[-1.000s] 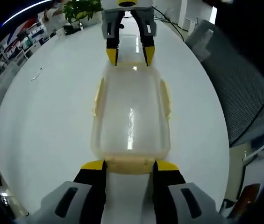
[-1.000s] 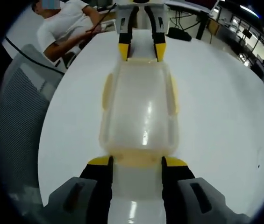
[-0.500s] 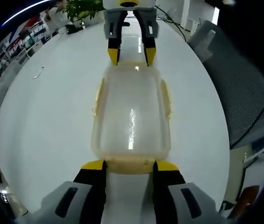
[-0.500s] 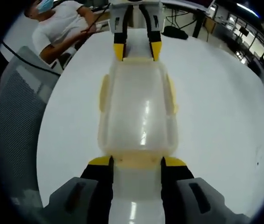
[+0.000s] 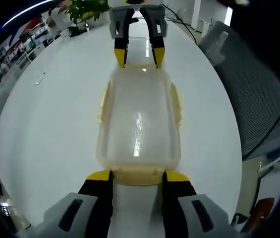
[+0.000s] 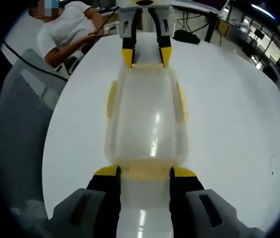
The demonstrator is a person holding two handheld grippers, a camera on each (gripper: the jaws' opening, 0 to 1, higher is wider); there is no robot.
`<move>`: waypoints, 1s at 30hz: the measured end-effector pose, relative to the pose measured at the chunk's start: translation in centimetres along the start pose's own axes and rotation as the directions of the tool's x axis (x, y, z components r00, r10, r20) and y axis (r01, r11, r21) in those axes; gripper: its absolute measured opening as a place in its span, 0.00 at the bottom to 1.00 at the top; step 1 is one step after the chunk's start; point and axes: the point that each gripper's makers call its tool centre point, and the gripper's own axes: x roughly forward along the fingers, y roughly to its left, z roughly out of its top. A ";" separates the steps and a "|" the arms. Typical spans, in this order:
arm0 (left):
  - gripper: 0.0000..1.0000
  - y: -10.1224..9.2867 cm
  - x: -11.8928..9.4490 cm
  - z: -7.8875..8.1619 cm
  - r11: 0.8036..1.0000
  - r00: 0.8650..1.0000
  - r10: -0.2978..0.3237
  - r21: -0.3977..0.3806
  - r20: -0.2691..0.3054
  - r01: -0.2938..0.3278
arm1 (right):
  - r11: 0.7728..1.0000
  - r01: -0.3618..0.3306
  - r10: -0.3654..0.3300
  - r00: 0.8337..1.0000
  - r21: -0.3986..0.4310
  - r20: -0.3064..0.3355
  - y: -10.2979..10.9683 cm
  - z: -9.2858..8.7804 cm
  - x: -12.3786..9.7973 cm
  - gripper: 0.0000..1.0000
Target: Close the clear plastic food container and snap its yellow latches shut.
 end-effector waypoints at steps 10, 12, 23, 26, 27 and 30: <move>0.32 -0.2 -1.5 1.0 1.000 1.000 0.019 0.018 -0.005 -0.019 | 1.000 0.026 -0.026 0.999 -0.014 0.024 0.3 0.5 -1.8 0.34; 0.32 -0.3 -1.8 1.2 0.999 1.000 0.024 0.022 -0.007 -0.024 | 1.000 0.028 -0.027 0.999 -0.012 0.029 0.5 0.6 -2.1 0.34; 0.32 -1.4 -3.2 2.8 1.000 1.000 0.024 0.004 0.002 -0.024 | 1.000 0.013 -0.012 0.999 -0.021 0.043 1.4 0.5 -4.4 0.34; 0.32 -1.9 -3.4 3.5 1.000 1.000 0.017 0.004 -0.005 -0.017 | 1.000 -0.002 0.003 1.000 -0.023 0.031 1.9 0.3 -4.9 0.34; 0.32 -2.0 -3.4 3.6 1.000 1.000 0.017 0.004 -0.007 -0.017 | 1.000 -0.003 0.003 1.000 -0.026 0.029 2.0 0.2 -5.1 0.34; 0.32 -2.1 -3.7 4.2 1.000 1.000 0.017 0.006 -0.011 -0.017 | 1.000 -0.009 0.010 0.999 -0.023 0.031 2.3 0.0 -5.8 0.34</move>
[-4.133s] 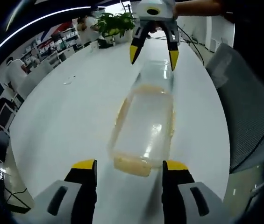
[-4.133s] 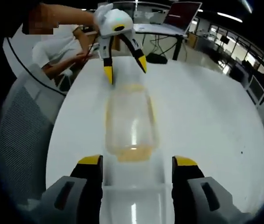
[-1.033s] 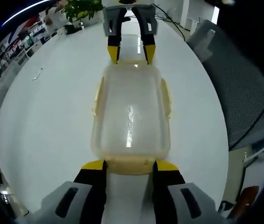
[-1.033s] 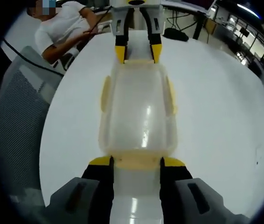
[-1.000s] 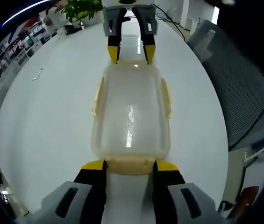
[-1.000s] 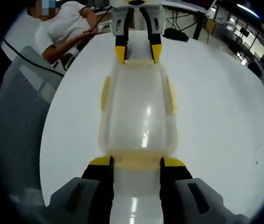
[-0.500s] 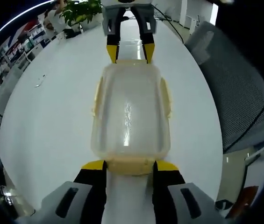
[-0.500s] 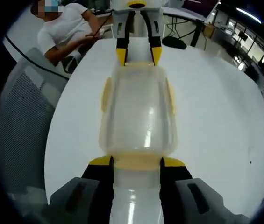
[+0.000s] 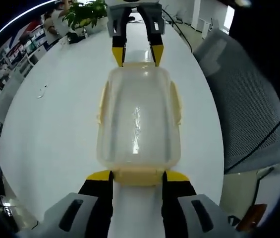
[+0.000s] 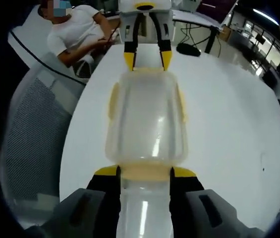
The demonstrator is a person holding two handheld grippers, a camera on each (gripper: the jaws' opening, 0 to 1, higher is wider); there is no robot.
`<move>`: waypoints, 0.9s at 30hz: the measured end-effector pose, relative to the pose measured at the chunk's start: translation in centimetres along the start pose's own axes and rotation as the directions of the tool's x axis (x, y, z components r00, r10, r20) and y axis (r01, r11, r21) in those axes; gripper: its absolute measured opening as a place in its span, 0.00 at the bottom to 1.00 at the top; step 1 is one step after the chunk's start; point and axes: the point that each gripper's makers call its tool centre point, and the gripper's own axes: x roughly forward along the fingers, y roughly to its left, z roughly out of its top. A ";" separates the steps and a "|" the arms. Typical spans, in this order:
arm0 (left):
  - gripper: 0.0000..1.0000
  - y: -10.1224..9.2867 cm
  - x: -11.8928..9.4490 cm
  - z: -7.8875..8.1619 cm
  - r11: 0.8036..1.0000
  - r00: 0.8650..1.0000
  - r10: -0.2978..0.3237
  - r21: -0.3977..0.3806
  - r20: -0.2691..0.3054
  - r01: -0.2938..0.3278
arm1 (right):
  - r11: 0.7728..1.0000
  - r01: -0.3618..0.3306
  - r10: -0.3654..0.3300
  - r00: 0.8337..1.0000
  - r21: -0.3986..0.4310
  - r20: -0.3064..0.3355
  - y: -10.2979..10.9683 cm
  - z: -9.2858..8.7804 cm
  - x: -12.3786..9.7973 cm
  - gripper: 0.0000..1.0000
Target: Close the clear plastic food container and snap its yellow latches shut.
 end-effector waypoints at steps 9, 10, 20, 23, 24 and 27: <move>0.32 -0.3 -0.6 2.3 1.000 1.000 -0.004 -0.007 0.015 0.004 | 1.000 0.001 -0.001 1.000 -0.007 -0.009 0.5 -1.1 -1.7 0.34; 0.32 -0.3 -0.7 2.5 1.000 1.000 -0.003 -0.006 0.015 0.003 | 1.000 0.003 -0.003 1.000 -0.008 -0.011 0.5 -1.3 -2.0 0.34; 0.32 -0.3 -1.1 5.1 1.000 0.999 0.022 0.019 0.026 -0.023 | 1.000 0.018 -0.018 1.000 -0.005 -0.013 0.6 -2.7 -3.8 0.34; 0.32 -0.2 -1.0 6.0 1.000 0.999 0.025 0.017 0.024 -0.025 | 1.000 0.025 -0.025 0.999 -0.010 -0.022 0.6 -3.3 -4.2 0.35; 0.32 -0.2 -1.0 6.1 1.000 0.999 0.024 0.014 0.022 -0.024 | 1.000 0.026 -0.026 0.999 -0.010 -0.022 0.6 -3.5 -4.4 0.35; 0.32 -0.1 -0.9 6.7 1.000 1.000 0.025 0.011 0.012 -0.025 | 0.999 0.031 -0.031 0.999 -0.008 -0.021 0.6 -3.8 -4.8 0.35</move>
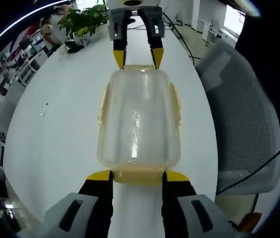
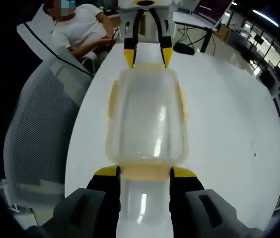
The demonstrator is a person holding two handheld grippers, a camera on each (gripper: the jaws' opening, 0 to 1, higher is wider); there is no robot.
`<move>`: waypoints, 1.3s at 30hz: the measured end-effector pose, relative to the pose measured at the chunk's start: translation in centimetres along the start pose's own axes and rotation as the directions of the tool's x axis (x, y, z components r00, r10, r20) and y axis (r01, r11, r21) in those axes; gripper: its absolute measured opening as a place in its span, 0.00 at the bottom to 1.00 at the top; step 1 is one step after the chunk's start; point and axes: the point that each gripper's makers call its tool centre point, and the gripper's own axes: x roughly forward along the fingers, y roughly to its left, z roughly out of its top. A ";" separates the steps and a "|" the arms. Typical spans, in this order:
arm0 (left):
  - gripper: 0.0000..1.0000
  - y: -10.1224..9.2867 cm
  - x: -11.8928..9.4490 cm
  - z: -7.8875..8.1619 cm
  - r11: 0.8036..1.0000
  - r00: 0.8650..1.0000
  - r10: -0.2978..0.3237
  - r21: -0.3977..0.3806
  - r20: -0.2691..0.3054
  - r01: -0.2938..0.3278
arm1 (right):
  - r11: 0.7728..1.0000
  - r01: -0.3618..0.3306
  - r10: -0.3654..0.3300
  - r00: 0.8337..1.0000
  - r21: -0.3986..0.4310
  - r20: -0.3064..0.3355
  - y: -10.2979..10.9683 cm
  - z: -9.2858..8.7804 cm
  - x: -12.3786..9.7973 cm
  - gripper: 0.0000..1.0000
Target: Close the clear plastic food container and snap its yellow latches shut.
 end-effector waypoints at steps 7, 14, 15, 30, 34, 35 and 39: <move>0.32 0.4 0.1 1.6 1.000 1.000 0.013 0.009 0.006 -0.013 | 1.000 0.013 -0.013 1.000 0.006 -0.010 -0.1 -1.4 -0.8 0.35; 0.32 0.6 0.5 3.1 1.000 1.000 0.008 0.013 0.015 -0.008 | 1.000 0.026 -0.026 1.000 0.005 -0.012 -0.2 -2.7 -1.5 0.35; 0.32 0.6 0.6 3.3 1.000 1.000 0.007 0.014 0.017 -0.007 | 1.000 0.029 -0.029 0.999 0.001 -0.015 -0.3 -2.9 -1.5 0.35; 0.32 1.2 2.0 6.1 0.999 1.000 0.003 0.034 0.026 -0.004 | 0.999 0.046 -0.046 0.998 0.026 -0.031 -0.5 -5.9 -2.7 0.35; 0.32 1.3 2.5 6.9 0.999 1.000 -0.001 0.040 0.032 0.000 | 0.998 0.049 -0.048 0.998 0.034 -0.041 -0.5 -6.9 -2.7 0.35; 0.32 1.3 2.7 7.1 0.999 0.999 -0.001 0.042 0.032 0.000 | 0.998 0.051 -0.049 0.998 0.035 -0.044 -0.5 -7.1 -2.8 0.35; 0.32 1.4 3.1 7.7 0.999 0.999 -0.006 0.045 0.036 0.004 | 0.998 0.054 -0.052 0.997 0.037 -0.053 -0.6 -7.8 -2.9 0.35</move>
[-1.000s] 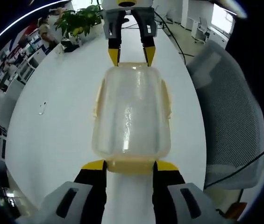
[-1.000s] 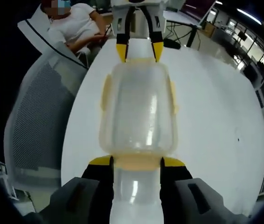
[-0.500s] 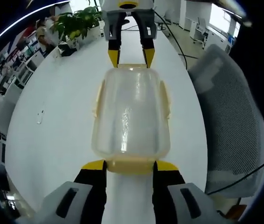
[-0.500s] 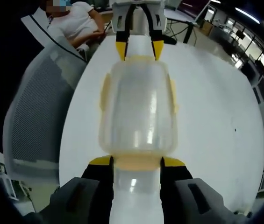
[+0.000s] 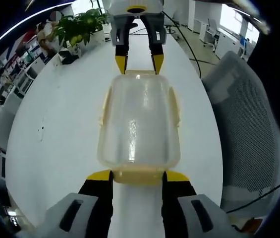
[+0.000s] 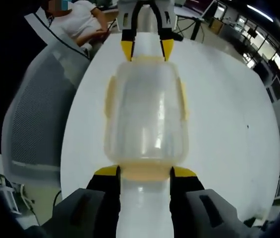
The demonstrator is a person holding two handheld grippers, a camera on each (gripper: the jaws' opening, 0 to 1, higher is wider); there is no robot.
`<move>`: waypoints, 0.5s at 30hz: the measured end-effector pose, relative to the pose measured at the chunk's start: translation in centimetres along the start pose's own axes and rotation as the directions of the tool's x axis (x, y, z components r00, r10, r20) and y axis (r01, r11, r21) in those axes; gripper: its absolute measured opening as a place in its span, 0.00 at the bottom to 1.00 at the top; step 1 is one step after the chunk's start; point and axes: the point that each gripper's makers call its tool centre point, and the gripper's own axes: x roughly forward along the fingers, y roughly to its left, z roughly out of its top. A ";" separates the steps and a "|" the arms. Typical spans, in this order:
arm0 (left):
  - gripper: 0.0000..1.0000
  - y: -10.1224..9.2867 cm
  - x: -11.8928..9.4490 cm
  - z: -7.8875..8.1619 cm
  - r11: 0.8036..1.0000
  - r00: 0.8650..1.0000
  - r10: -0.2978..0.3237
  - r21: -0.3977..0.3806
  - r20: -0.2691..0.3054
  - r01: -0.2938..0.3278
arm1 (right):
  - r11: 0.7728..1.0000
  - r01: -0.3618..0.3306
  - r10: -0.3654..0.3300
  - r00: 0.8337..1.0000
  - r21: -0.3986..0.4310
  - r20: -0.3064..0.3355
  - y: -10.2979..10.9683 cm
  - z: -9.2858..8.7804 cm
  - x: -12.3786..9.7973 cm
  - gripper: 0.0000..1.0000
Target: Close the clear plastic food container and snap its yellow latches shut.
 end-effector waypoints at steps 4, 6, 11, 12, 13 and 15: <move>0.32 0.2 0.5 0.5 1.000 1.000 -0.001 0.003 0.006 0.001 | 1.000 0.000 0.000 1.000 0.006 -0.006 -0.1 -0.7 -0.1 0.35; 0.32 0.2 0.8 0.8 1.000 1.000 -0.004 0.003 0.008 0.004 | 1.000 0.000 0.001 1.000 0.007 -0.012 -0.1 -1.1 -0.2 0.35; 0.32 0.2 1.5 1.6 1.000 1.000 -0.010 0.005 0.017 0.010 | 1.000 -0.002 0.002 1.000 0.014 -0.025 -0.1 -2.2 -0.3 0.35; 0.32 0.2 1.7 1.8 1.000 1.000 -0.011 0.007 0.020 0.011 | 1.000 -0.002 0.003 1.000 0.016 -0.029 0.0 -2.4 -0.4 0.35; 0.32 0.2 1.8 2.0 1.000 1.000 -0.012 0.007 0.021 0.012 | 1.000 -0.002 0.002 1.000 0.016 -0.031 0.0 -2.6 -0.4 0.35; 0.32 0.2 2.0 2.3 1.000 1.000 -0.013 0.009 0.025 0.013 | 1.000 -0.003 0.004 0.999 0.022 -0.036 0.0 -3.0 -0.5 0.35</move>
